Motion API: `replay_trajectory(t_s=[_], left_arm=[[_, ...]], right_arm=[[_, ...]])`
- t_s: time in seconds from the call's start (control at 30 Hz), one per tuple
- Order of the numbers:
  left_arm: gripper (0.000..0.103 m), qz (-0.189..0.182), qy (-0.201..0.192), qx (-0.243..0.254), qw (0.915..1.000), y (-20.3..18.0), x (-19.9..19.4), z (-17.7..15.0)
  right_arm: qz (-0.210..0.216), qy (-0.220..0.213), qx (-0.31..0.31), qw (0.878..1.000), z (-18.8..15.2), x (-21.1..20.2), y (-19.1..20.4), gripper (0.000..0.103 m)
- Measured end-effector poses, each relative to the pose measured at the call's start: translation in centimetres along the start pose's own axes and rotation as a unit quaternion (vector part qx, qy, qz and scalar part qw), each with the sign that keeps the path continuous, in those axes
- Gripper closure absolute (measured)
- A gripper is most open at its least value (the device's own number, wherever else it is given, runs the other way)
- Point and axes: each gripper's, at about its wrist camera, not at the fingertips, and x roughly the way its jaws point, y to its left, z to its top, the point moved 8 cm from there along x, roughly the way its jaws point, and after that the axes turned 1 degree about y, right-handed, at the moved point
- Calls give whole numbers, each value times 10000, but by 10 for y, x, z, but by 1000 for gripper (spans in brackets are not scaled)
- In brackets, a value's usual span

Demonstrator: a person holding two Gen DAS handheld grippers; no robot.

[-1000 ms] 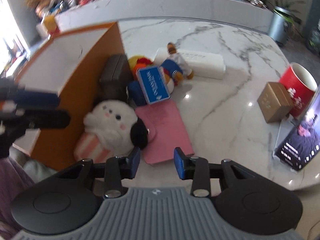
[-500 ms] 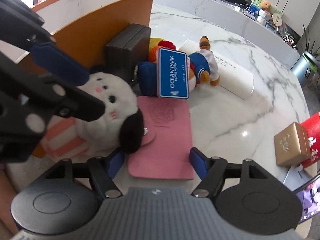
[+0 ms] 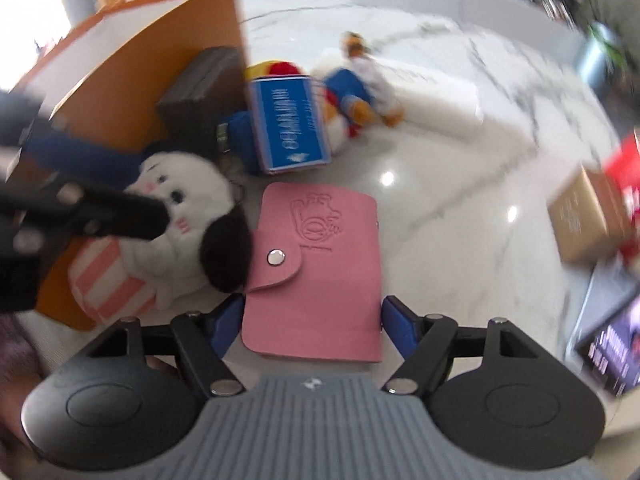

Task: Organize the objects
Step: 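Move the left gripper to the black case while the right moves to the pink wallet, then grasp the pink snap wallet with the right gripper while the left grasps the black case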

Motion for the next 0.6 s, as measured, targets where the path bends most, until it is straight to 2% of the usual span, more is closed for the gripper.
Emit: replay_trajectory(t_s=[0.1, 0.17, 0.3, 0.47, 0.6], left_arm=[[66, -89, 4, -17, 10000, -5, 1, 1], [66, -115, 17, 4, 9999, -9, 3, 1], [66, -60, 37, 51, 10000, -12, 7, -1], [66, 0, -19, -55, 10000, -7, 6, 0], [66, 30, -93, -84, 9999, -2, 3, 3]], right_arm=[[322, 104, 734, 9967, -2, -5, -17, 28], [321, 126, 975, 9946, -3, -7, -24, 28], [-534, 68, 495, 9973, -6, -9, -27, 27], [-825, 66, 168, 9964, -6, -6, -23, 26], [-1196, -188, -363, 9920, -8, -8, -22, 25]])
